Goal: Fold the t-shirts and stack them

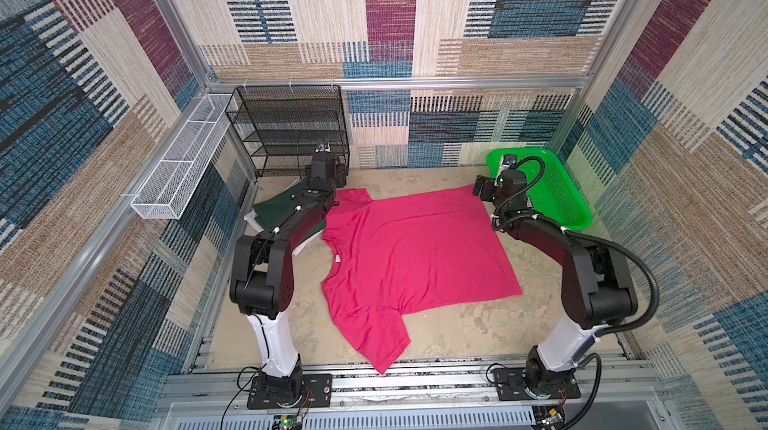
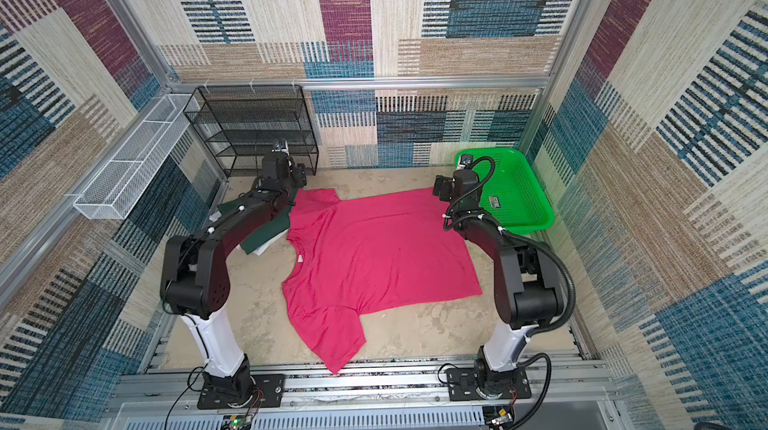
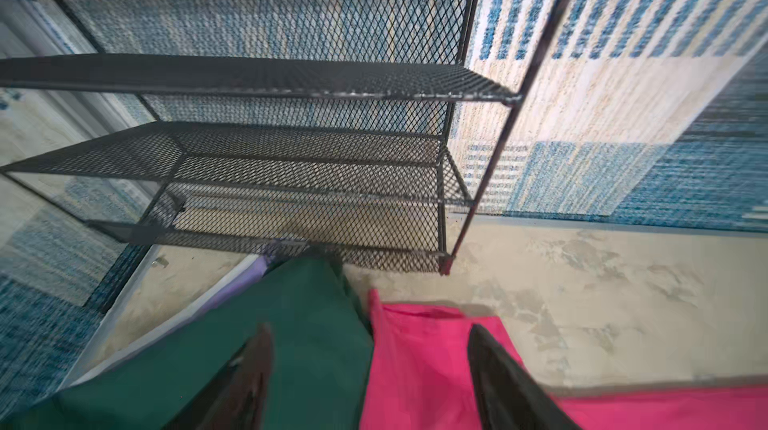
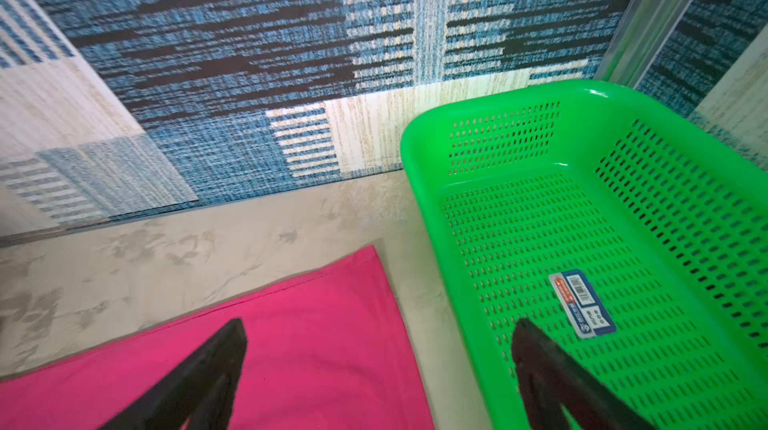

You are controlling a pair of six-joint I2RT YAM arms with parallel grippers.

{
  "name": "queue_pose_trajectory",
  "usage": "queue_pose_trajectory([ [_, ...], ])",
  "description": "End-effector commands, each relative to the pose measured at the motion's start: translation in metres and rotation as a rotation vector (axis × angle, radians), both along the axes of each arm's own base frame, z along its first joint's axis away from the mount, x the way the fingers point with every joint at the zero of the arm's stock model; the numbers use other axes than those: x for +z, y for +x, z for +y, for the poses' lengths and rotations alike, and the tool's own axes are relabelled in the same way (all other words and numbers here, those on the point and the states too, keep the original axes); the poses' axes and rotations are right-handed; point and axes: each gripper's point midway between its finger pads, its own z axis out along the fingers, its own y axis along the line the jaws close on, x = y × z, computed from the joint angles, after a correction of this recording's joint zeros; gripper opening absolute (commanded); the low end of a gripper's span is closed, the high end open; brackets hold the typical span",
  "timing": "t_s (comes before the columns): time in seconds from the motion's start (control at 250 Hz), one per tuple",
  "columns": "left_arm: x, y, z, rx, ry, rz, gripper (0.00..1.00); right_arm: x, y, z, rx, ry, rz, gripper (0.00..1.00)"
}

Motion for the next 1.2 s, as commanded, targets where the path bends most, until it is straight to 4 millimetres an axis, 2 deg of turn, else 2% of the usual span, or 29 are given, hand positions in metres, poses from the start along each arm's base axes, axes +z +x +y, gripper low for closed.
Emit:
queue_pose_trajectory([
  [0.0,-0.020,-0.059,-0.021,-0.080,-0.098,0.181,0.73,-0.037,-0.042,0.017,0.065,0.101,0.196,0.99],
  [0.136,-0.075,-0.162,-0.059,-0.210,-0.249,0.479,0.71,-0.086,-0.109,0.030,0.110,0.207,0.378,0.99],
  [0.224,-0.111,-0.226,-0.080,-0.254,-0.261,0.644,0.70,-0.108,-0.141,0.041,0.147,0.258,0.468,0.99],
  [0.288,-0.136,-0.264,-0.089,-0.268,-0.258,0.748,0.70,-0.123,-0.158,0.046,0.156,0.270,0.527,0.99],
  [0.36,-0.159,-0.292,-0.095,-0.269,-0.286,0.818,0.69,-0.137,-0.171,0.050,0.161,0.289,0.563,0.99],
  [0.456,-0.180,-0.311,-0.092,-0.243,-0.309,0.848,0.68,-0.150,-0.183,0.053,0.155,0.316,0.604,0.99],
  [0.668,-0.212,-0.329,-0.074,-0.143,-0.296,0.916,0.69,-0.194,-0.213,0.040,0.013,0.356,0.750,0.99],
  [0.84,-0.229,-0.349,-0.058,-0.039,-0.305,0.972,0.70,-0.217,-0.253,0.025,-0.141,0.388,0.846,0.99],
  [1.024,-0.238,-0.384,-0.039,0.058,-0.340,1.045,0.72,-0.213,-0.297,0.017,-0.263,0.423,0.905,0.99],
  [1.108,-0.240,-0.394,-0.029,0.102,-0.348,1.057,0.73,-0.199,-0.301,0.017,-0.299,0.473,0.866,1.00],
  [1.196,-0.235,-0.397,-0.017,0.131,-0.346,1.056,0.74,-0.186,-0.307,0.018,-0.326,0.453,0.875,1.00],
])
